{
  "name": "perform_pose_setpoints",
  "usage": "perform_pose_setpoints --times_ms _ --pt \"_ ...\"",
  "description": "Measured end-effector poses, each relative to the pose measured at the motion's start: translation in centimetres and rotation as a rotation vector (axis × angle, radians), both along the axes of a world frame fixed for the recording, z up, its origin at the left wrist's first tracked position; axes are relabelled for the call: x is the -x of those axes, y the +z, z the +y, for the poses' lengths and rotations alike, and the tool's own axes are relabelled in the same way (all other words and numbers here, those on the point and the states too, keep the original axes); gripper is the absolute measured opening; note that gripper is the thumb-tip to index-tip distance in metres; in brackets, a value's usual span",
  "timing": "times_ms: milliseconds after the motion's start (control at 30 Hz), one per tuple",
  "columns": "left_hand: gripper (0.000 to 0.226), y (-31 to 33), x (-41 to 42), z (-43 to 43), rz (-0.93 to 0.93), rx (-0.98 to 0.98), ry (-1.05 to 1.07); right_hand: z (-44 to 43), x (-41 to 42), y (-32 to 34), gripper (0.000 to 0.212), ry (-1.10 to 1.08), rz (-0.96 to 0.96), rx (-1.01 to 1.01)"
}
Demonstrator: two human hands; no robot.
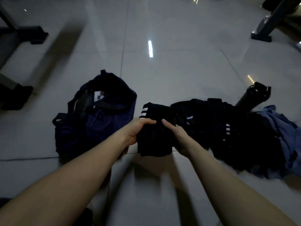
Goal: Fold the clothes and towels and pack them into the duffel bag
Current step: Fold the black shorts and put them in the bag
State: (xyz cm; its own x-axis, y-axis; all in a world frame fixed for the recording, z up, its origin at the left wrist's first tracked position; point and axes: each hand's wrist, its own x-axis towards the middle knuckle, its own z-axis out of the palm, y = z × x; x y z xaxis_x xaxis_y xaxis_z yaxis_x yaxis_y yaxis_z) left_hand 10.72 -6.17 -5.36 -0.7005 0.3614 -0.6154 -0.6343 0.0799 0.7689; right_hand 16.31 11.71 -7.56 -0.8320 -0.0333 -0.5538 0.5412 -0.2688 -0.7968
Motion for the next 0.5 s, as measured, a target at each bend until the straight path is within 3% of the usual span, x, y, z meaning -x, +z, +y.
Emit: perform_pose_setpoints --times_ms 67,200,300,500 --pt "0.035 2.0 -0.5 -1.0 -0.02 -0.035 -0.014 -0.9 0.5 1.9 0.058 0.082 0.005 0.13" --pt "0.04 5.6 -1.4 -3.3 0.02 -0.079 0.006 -4.3 0.7 5.2 0.042 0.139 0.09 0.196" --pt "0.039 7.6 -1.4 -5.6 0.055 -0.134 0.054 -6.2 0.9 7.3 0.046 0.214 0.163 0.145" --pt "0.034 8.9 -0.1 -6.0 0.09 -0.315 0.104 -6.1 1.4 10.9 0.045 0.159 0.279 0.021"
